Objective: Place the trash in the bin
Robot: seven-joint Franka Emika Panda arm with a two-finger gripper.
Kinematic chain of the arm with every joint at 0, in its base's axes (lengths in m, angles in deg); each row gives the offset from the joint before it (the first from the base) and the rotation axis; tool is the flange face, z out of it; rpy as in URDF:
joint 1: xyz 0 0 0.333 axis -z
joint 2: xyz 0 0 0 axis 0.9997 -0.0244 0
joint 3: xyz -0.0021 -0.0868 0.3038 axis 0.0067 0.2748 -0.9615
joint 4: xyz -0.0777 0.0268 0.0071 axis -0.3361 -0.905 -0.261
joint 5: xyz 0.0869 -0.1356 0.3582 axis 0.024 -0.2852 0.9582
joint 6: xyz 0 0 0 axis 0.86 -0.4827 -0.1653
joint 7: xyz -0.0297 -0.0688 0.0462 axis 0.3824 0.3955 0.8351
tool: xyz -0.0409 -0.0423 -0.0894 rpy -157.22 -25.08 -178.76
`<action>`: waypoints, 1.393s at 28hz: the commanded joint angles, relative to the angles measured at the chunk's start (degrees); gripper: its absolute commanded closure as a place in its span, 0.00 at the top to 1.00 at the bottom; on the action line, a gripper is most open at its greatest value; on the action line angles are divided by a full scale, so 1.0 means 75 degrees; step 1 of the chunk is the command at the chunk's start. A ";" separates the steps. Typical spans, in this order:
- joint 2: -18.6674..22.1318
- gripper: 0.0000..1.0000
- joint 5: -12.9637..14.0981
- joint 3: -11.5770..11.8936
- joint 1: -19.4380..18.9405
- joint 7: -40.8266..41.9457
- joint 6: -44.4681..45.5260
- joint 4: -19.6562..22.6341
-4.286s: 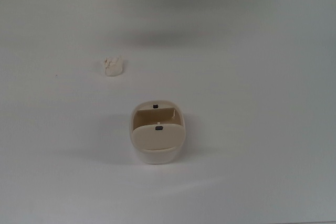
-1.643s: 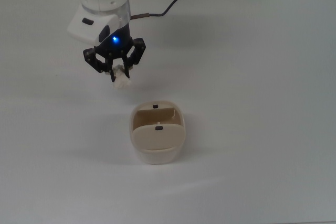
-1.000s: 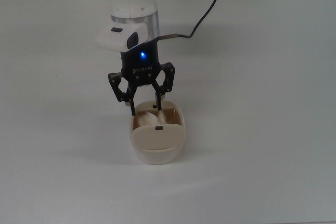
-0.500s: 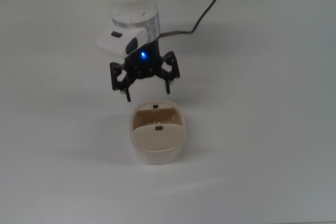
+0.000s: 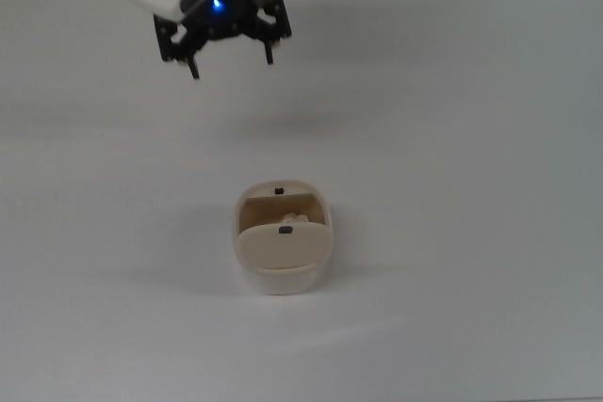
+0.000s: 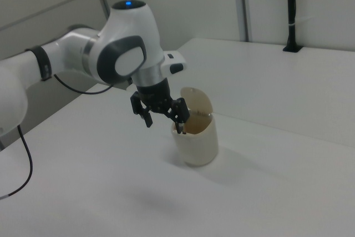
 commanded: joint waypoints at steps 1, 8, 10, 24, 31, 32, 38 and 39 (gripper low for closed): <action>0.0459 1.00 -0.0390 0.0089 -0.0038 -0.0484 0.0919 -0.0079; 0.0624 1.00 -0.1118 0.0030 -0.0049 -0.1457 0.1225 -0.0091; 0.0636 1.00 -0.1118 0.0042 -0.0049 -0.1423 0.1214 -0.0103; 0.0846 1.00 -0.1141 0.0101 -0.0038 -0.1352 0.1284 -0.0232; 0.0917 1.00 -0.1153 0.0089 -0.0038 -0.1340 0.1448 -0.0232; 0.0906 1.00 -0.1153 0.0077 -0.0038 -0.1340 0.1448 -0.0232; 0.0905 1.00 -0.1130 0.0077 -0.0038 -0.1352 0.1448 -0.0232; 0.0905 1.00 -0.1129 0.0077 -0.0038 -0.1352 0.1448 -0.0232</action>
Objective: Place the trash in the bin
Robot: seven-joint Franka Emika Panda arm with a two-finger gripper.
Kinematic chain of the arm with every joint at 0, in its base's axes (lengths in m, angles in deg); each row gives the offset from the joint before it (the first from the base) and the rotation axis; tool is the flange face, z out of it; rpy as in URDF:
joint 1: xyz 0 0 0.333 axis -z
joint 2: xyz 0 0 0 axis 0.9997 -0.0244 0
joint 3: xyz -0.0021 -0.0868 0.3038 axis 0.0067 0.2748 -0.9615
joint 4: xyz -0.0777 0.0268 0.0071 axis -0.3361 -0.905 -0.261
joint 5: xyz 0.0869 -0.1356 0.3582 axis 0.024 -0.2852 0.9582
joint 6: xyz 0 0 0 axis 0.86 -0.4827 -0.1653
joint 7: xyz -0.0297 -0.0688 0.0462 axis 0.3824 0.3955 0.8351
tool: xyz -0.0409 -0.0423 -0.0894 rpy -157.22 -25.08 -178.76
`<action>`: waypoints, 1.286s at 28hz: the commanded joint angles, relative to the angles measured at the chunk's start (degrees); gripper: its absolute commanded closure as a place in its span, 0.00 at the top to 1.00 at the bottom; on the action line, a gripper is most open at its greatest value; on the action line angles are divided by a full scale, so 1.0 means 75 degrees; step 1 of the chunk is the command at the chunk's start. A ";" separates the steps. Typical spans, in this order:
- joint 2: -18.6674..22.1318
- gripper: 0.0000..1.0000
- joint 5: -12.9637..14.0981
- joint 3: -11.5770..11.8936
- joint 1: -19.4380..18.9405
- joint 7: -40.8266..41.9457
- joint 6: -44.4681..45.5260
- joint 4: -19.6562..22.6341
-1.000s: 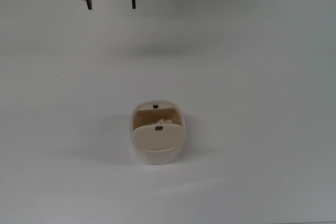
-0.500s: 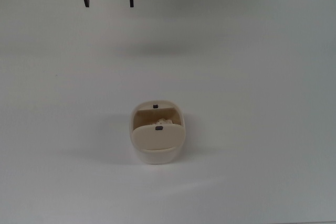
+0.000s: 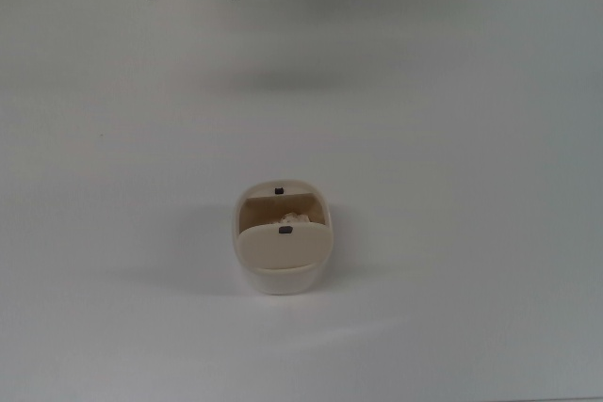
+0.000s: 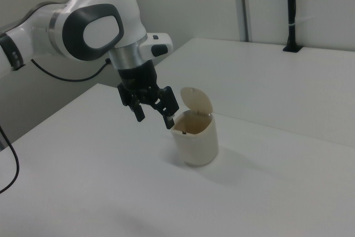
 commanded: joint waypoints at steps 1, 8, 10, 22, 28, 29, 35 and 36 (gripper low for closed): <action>0.0058 1.00 -0.0130 0.0004 -0.0039 -0.0121 0.0211 -0.0007; 0.0046 1.00 -0.0106 0.0027 -0.0039 -0.0121 0.0199 -0.0019; 0.0058 1.00 -0.0106 0.0039 -0.0039 -0.0121 0.0199 -0.0019; 0.0069 1.00 -0.0048 0.0039 0.0055 -0.0121 0.0199 -0.0019; 0.0081 1.00 0.0093 -0.0300 0.0617 -0.0121 0.0187 -0.0054; 0.0081 1.00 0.0105 -0.0394 0.0675 -0.0121 0.0187 -0.0054; 0.0081 1.00 0.0116 -0.0980 0.1319 -0.0133 0.0187 -0.0054; 0.0093 1.00 0.0116 -0.1039 0.1367 -0.0133 0.0187 -0.0054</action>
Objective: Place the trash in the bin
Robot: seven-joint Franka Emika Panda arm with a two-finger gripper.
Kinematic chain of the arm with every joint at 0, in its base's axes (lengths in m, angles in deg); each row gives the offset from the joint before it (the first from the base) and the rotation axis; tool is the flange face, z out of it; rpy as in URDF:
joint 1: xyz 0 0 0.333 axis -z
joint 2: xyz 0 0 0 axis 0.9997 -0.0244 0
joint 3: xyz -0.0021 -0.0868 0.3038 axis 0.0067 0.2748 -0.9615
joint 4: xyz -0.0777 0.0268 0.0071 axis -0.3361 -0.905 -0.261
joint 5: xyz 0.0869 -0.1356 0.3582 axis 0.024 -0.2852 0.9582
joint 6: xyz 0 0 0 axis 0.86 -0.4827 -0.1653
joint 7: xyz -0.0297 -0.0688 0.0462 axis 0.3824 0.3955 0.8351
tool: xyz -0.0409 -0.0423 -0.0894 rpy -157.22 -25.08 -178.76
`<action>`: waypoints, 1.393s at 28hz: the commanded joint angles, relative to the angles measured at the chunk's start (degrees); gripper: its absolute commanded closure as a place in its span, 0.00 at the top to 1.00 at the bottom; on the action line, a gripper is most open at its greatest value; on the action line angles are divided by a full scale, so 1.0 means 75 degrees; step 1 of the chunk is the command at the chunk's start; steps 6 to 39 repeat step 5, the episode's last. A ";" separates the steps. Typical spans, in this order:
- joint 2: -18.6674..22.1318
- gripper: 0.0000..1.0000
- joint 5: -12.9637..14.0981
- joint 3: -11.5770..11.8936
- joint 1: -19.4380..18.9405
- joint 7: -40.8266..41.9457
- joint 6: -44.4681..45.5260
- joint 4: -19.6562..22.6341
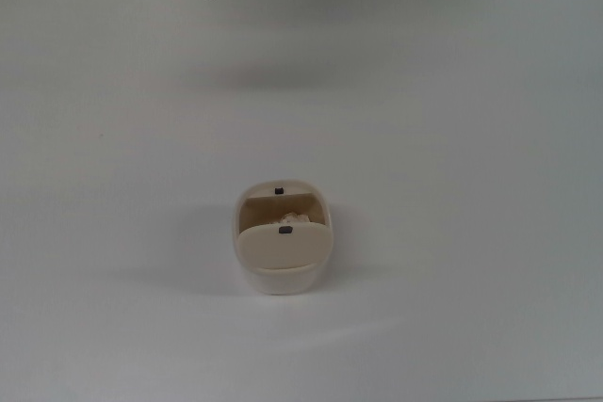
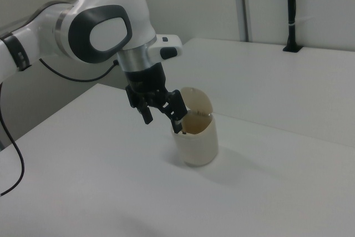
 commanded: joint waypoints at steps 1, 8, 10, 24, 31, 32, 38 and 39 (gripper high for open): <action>0.0082 1.00 0.0099 -0.0518 0.0456 -0.0156 0.0187 -0.0052; 0.0082 1.00 0.0099 -0.0518 0.0456 -0.0227 0.0187 -0.0052; 0.0082 1.00 0.0099 -0.0518 0.0456 -0.0227 0.0187 -0.0052; 0.0082 1.00 0.0099 -0.0518 0.0456 -0.0227 0.0187 -0.0052; 0.0082 1.00 0.0099 -0.0518 0.0456 -0.0227 0.0187 -0.0052; 0.0082 1.00 0.0099 -0.0518 0.0456 -0.0227 0.0187 -0.0052; 0.0082 1.00 0.0099 -0.0518 0.0456 -0.0227 0.0187 -0.0052; 0.0082 1.00 0.0099 -0.0518 0.0456 -0.0227 0.0187 -0.0052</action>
